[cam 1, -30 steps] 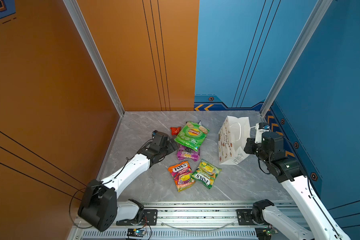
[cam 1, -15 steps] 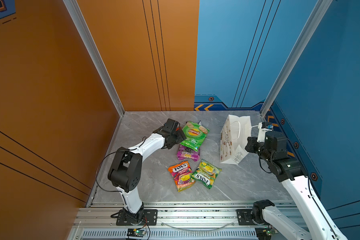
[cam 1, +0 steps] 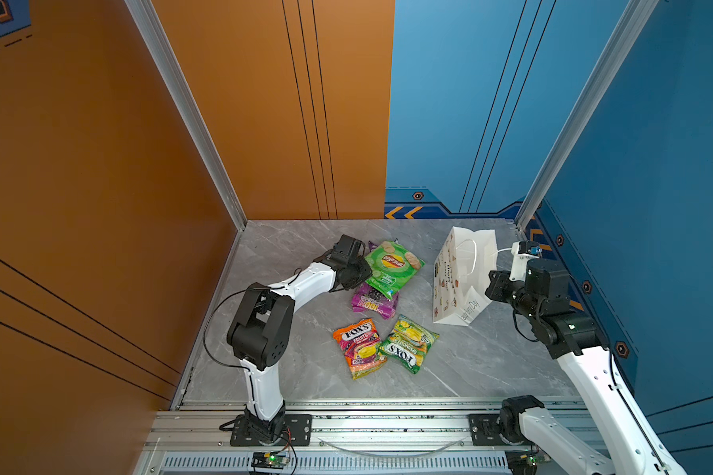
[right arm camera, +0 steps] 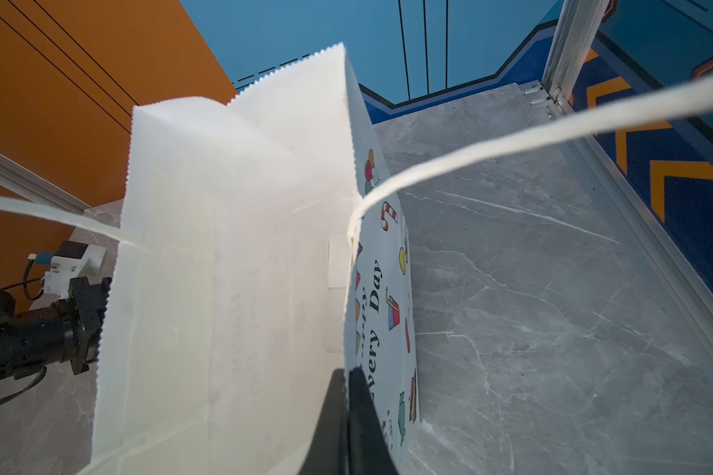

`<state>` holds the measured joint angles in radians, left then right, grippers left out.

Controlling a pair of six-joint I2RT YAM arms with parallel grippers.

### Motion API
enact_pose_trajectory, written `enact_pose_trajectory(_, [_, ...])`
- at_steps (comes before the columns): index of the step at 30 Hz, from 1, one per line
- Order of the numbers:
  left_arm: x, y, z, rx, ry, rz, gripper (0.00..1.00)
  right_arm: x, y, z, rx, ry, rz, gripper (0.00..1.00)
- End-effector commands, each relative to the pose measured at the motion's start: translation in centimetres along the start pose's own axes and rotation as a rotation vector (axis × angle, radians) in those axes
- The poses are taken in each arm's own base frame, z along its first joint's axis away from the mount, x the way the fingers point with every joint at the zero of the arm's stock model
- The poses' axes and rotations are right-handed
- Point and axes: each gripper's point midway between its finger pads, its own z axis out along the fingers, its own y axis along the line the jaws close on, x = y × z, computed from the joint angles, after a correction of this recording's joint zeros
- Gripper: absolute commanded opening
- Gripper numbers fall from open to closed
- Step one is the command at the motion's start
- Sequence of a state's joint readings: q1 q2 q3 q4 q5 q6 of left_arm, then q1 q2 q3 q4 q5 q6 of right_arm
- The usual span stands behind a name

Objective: Place the snacks into the paper bag
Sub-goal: 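Reach the left gripper to the green Lay's chip bag and grasp it, then lift the green chip bag with the left gripper toward the paper bag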

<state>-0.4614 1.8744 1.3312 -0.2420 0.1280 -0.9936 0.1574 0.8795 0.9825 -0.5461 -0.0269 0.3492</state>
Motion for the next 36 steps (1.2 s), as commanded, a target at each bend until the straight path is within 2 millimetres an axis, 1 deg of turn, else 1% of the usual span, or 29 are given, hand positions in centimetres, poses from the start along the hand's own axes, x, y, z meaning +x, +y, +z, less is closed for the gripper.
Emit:
enact_pose_trajectory(1, [-1.2,-1.7,-0.6,0.04,-0.038,0.037,0.31,0.0,0.2,0.4,-0.014,-0.001,0.02,0.0])
enact_pose_trajectory(4, [-1.7,-2.2,-1.5,0.048,-0.071,0.074,0.22,0.0,0.1,0.5,-0.009,0.002,0.021,0.0])
enact_pose_trajectory(7, [-2.5,-2.7,-2.9,0.051,-0.118,0.126,0.17,0.1,0.1,0.6,-0.008,0.008,0.021,0.0])
enact_pose_trajectory(9, [-2.9,-3.3,-4.0,0.061,-0.144,0.169,0.14,0.1,0.1,0.7,-0.008,0.01,0.019,0.0])
enact_pose_trajectory(11, [-3.1,-4.2,-5.5,0.073,-0.172,0.217,0.1,0.2,0.0,0.7,-0.004,0.016,0.017,0.0])
enact_pose_trajectory(13, [-3.1,-5.1,-7.3,0.09,-0.197,0.262,0.07,0.1,-0.1,0.7,0.002,0.017,0.016,0.0])
enact_pose_trajectory(17, [-2.4,-7.5,-12.4,0.119,-0.284,0.383,0.03,-0.1,0.1,0.7,0.012,0.024,0.004,0.0])
enact_pose_trajectory(20, [-1.5,-9.0,-16.3,0.142,-0.347,0.468,0.01,-0.7,0.8,0.6,0.007,0.024,-0.015,0.0])
enact_pose_trajectory(23, [-0.9,-9.8,-19.6,0.162,-0.38,0.502,0.0,-1.2,1.3,0.6,0.024,0.03,-0.043,0.0])
enact_pose_trajectory(26, [-0.8,-9.9,-22.3,0.161,-0.387,0.505,0.0,-1.9,1.4,0.6,0.076,0.038,-0.099,0.0])
enact_pose_trajectory(28, [-0.7,-10.0,-23.8,0.163,-0.383,0.505,0.0,-2.3,1.9,0.8,0.084,0.052,-0.13,0.0])
enact_pose_trajectory(31, [-0.6,-10.7,-26.6,0.184,-0.383,0.505,0.0,-2.7,2.5,1.4,0.093,0.082,-0.163,0.0])
enact_pose_trajectory(33, [-0.7,-11.1,-28.4,0.198,-0.385,0.501,0.0,-2.9,2.5,1.7,0.12,0.102,-0.194,0.0])
enact_pose_trajectory(36, [-0.6,-12.2,-30.9,0.236,-0.376,0.502,0.0,-3.9,2.4,1.9,0.189,0.117,-0.25,0.0])
